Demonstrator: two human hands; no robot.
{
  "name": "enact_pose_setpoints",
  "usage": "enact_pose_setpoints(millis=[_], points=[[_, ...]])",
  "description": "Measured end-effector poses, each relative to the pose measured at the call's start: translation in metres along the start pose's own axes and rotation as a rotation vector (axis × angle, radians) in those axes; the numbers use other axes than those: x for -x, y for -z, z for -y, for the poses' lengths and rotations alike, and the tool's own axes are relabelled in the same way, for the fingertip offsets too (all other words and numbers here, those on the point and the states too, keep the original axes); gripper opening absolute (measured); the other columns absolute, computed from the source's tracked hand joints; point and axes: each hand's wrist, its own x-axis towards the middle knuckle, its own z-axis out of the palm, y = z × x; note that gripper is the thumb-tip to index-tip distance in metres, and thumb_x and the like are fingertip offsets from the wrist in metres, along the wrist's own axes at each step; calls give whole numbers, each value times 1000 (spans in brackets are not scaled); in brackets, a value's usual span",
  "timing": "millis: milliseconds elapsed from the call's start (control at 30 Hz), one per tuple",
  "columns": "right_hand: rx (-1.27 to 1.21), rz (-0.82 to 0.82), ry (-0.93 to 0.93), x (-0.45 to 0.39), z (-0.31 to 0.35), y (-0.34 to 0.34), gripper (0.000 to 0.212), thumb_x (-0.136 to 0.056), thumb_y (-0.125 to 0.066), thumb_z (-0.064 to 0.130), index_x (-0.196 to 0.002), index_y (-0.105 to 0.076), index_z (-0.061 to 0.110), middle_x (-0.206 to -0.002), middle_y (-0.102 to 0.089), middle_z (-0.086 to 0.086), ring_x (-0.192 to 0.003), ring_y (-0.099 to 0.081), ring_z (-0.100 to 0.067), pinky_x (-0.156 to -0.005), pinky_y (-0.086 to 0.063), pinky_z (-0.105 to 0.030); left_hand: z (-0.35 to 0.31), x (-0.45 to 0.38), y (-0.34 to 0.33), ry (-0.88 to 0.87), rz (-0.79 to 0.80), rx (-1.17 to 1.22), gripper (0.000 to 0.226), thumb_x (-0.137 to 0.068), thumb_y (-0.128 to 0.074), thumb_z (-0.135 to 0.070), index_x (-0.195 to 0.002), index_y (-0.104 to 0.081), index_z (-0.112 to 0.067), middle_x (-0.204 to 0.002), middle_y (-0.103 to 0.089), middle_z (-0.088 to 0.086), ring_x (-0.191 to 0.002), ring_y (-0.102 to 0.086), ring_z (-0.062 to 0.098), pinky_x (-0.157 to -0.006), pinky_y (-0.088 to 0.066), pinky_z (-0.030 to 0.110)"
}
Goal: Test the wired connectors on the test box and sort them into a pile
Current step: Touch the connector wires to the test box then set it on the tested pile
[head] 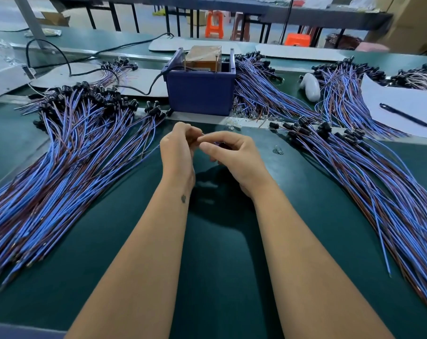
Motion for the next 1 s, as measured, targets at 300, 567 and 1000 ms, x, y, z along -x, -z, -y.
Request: enact_pose_setpoints(millis=[300,567,1000], points=[[113,184,-209,-2,3,10,62,-81,-48,64,-51,-65,11,-56,-56,-12,-53,-49,-22,-51,-41,-23,-11,-10,8,229,-160,479,16,-100,-51,-7,-83,-50,-6,-74,-46,5,-60,-62,17,-56,-56,23],[-163,-13,-227,-8,-2,13,43,-91,-46,44,-61,-55,13,-83,-66,-7,-69,-58,-17,-69,-43,-28,-12,-1,9,450,276,434,30,-102,-44,-13,-72,-40,-14,-59,-37,-5,-32,-27,3,-32,-20,14],[-254,-235,-202,-9,0,9,16,-98,-55,13,-86,-65,7,-74,-65,-6,-67,-60,-21,-66,-51,-27,-4,10,3,303,705,-278,5,-81,-56,-17,-85,-52,-15,-69,-42,1,-39,-38,5,-39,-31,14]])
